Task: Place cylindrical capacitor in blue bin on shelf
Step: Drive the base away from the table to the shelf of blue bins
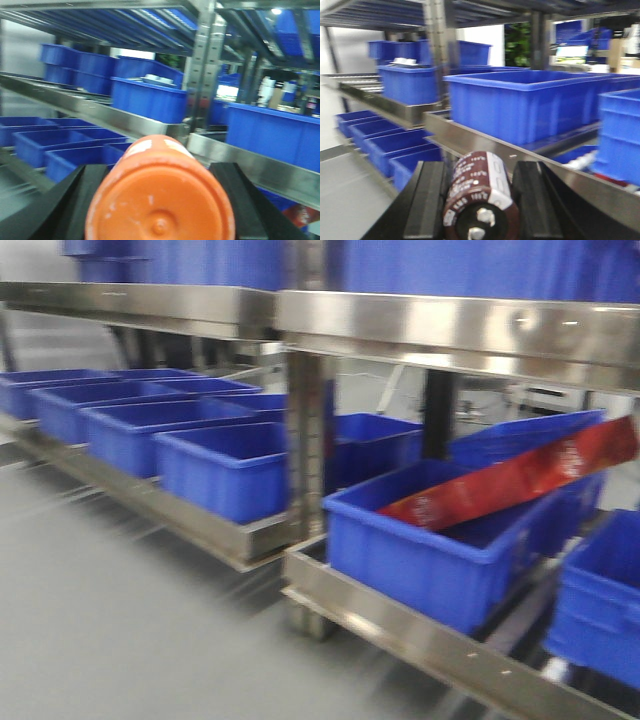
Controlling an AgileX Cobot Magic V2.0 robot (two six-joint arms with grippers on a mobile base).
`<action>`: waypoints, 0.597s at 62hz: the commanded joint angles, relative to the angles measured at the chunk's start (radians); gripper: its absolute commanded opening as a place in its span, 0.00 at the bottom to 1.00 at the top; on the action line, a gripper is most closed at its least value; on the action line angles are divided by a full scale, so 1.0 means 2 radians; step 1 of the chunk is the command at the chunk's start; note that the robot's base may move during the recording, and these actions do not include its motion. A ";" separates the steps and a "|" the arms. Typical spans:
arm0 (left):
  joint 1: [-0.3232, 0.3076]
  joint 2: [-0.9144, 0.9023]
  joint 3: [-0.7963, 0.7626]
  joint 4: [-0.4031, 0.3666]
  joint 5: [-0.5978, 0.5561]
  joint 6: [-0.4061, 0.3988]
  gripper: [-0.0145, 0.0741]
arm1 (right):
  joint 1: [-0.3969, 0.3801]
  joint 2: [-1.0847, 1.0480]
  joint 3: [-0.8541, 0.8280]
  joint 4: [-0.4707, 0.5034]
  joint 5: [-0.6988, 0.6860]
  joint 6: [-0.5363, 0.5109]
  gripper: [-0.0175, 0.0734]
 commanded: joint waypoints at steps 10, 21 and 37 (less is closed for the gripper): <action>-0.001 -0.003 -0.002 -0.004 -0.012 0.001 0.04 | 0.000 -0.001 0.000 -0.004 -0.015 -0.002 0.01; -0.001 -0.003 -0.002 -0.004 -0.012 0.001 0.04 | 0.000 -0.001 0.000 -0.004 -0.015 -0.002 0.01; -0.001 -0.003 -0.002 -0.004 -0.012 0.001 0.04 | 0.000 -0.001 0.000 -0.004 -0.015 -0.002 0.01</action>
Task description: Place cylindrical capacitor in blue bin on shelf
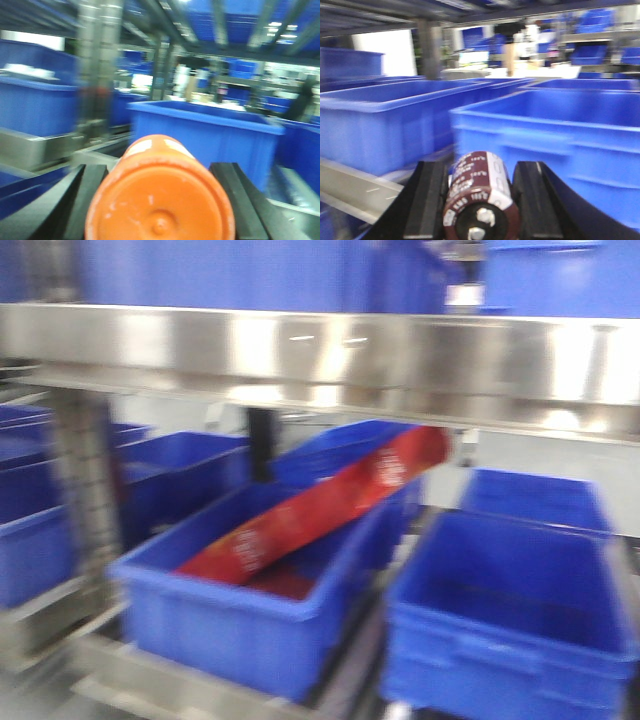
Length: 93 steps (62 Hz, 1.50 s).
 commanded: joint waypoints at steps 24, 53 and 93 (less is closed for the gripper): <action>-0.001 -0.003 -0.002 -0.004 -0.013 0.001 0.04 | 0.000 -0.001 0.000 -0.004 -0.015 -0.002 0.01; -0.001 -0.003 -0.002 -0.004 -0.013 0.001 0.04 | 0.000 -0.001 0.000 -0.004 -0.015 -0.002 0.01; -0.001 -0.003 -0.002 -0.004 -0.013 0.001 0.04 | 0.000 -0.001 0.000 -0.004 -0.015 -0.002 0.01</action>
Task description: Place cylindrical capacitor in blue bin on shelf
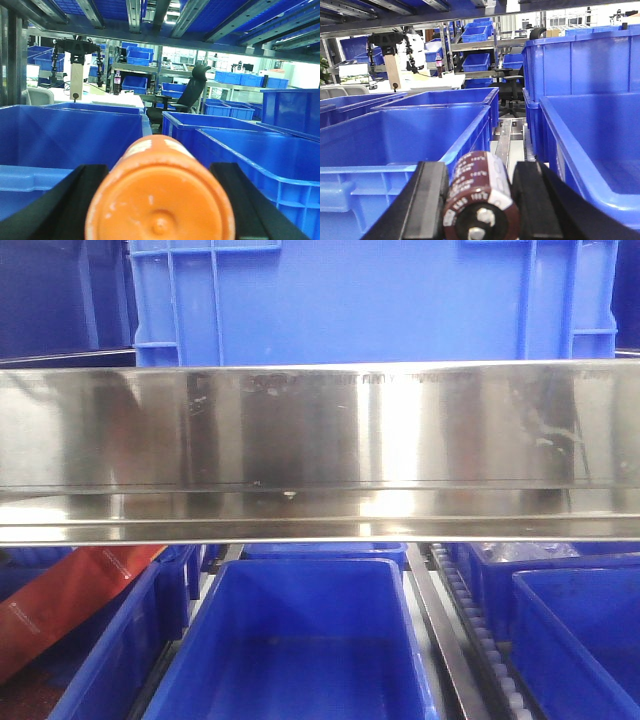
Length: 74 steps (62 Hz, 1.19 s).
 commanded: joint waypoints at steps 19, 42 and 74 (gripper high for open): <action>-0.001 -0.003 -0.002 -0.004 -0.013 0.001 0.04 | 0.000 -0.001 0.000 -0.004 -0.015 -0.002 0.01; -0.039 0.099 -0.099 -0.008 0.033 0.062 0.04 | 0.025 0.062 -0.059 0.015 -0.026 -0.007 0.01; -0.233 0.432 -0.298 -0.008 -0.078 0.062 0.04 | 0.100 0.314 -0.215 0.014 -0.047 -0.051 0.01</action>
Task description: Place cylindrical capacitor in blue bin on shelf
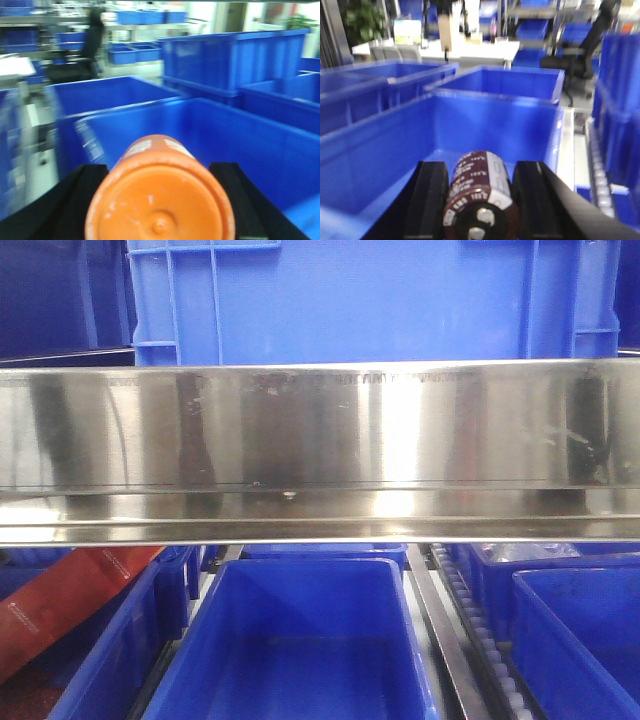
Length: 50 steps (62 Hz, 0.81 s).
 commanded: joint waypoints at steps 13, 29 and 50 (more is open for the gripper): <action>-0.022 0.147 -0.091 -0.005 -0.066 0.000 0.04 | 0.001 0.102 -0.048 -0.001 -0.070 -0.005 0.01; -0.023 0.194 -0.118 -0.018 -0.047 0.000 0.16 | 0.001 0.146 -0.052 0.007 -0.094 -0.005 0.19; -0.023 0.194 -0.118 -0.040 -0.048 0.000 0.81 | 0.001 0.151 -0.052 0.008 -0.100 -0.005 0.70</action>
